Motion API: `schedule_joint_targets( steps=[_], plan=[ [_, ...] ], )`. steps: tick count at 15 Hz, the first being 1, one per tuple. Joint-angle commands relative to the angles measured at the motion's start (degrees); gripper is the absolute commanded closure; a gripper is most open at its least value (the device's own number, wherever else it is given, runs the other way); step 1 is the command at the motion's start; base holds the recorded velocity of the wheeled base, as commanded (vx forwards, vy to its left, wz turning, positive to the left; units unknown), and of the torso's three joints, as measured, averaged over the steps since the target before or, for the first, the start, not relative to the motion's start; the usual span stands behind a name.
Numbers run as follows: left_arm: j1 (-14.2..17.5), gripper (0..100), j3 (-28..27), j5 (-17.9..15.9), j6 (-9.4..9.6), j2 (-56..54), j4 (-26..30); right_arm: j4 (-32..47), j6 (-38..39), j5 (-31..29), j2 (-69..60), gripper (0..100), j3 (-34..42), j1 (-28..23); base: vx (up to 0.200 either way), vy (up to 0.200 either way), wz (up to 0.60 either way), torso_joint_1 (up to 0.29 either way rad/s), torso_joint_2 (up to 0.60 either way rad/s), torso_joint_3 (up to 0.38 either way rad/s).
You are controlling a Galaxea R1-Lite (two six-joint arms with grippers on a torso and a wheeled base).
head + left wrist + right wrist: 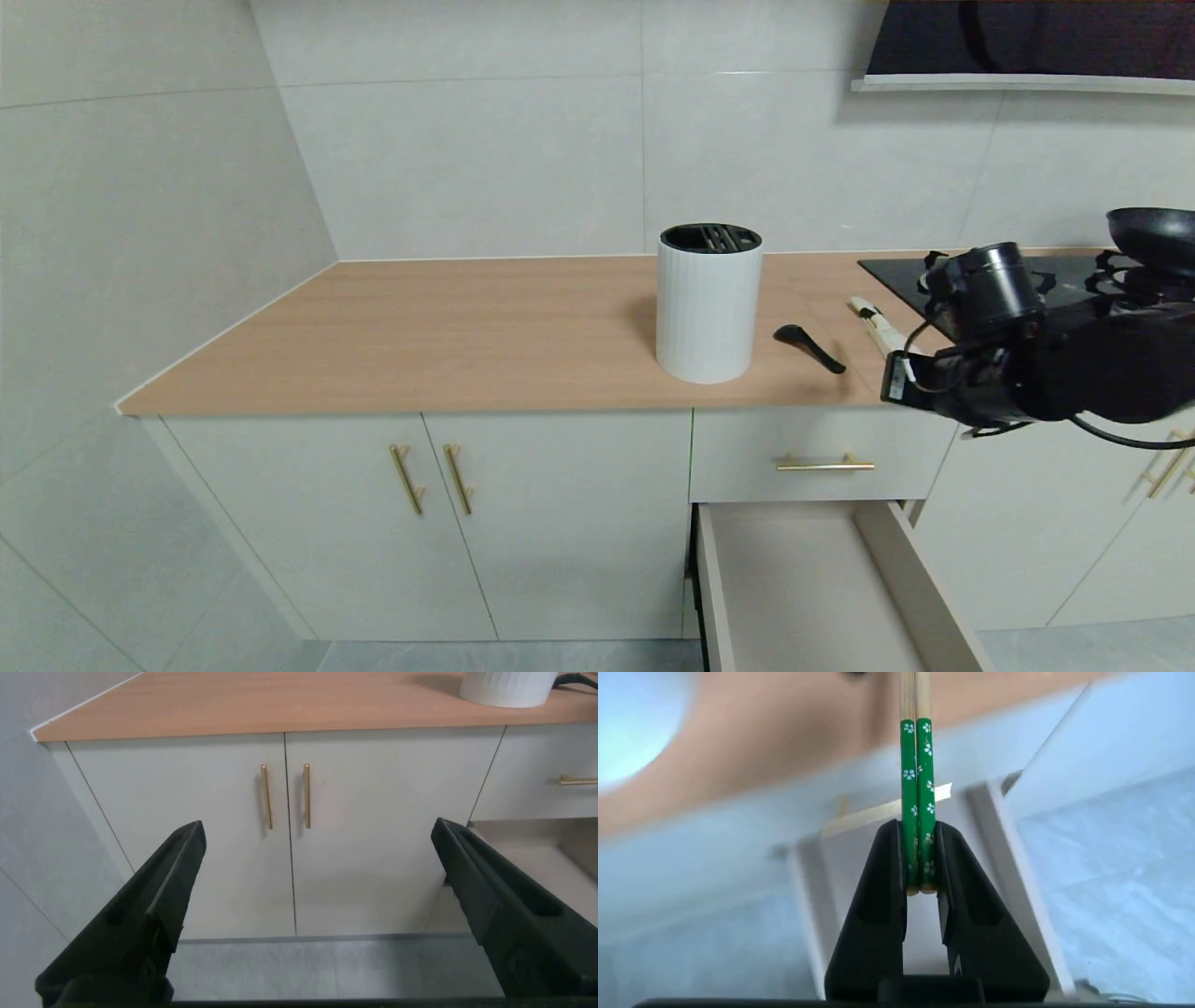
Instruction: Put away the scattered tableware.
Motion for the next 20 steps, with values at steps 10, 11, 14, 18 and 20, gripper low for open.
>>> schedule_joint_targets(
  steps=[10, 11, 14, 18, 20],
  plan=[
    [0.01, 0, 0.01, 0.01, -0.07, 0.02, 0.00, 3.77, -13.41, 19.68, -30.19, 100, 23.95, 3.32, 0.000, 0.000, 0.00, 0.000, 0.00, 0.000],
    [0.01, 0, 0.01, 0.01, 0.02, 0.02, 0.00, 3.60, -15.08, 18.45, -27.29, 100, 24.83, 3.15, 0.000, 0.000, 0.00, 0.000, 0.00, 0.000],
    [0.01, 0, 0.01, 0.01, 0.02, 0.02, 0.00, 2.46, -15.17, 17.83, -26.24, 100, 26.15, 3.76, 0.000, 0.000, 0.00, 0.000, 0.00, 0.000],
    [0.10, 0, 0.01, 0.01, 0.02, 0.02, 0.09, 2.28, -15.17, 17.83, -23.25, 100, 26.59, 3.76, 0.000, 0.000, 0.00, 0.000, 0.00, 0.000],
    [0.10, 0, 0.01, 0.01, 0.02, 0.02, 0.00, 2.28, -15.17, 17.83, -22.20, 100, 26.68, 3.76, 0.000, 0.000, 0.00, 0.000, 0.00, 0.000]
  ],
)
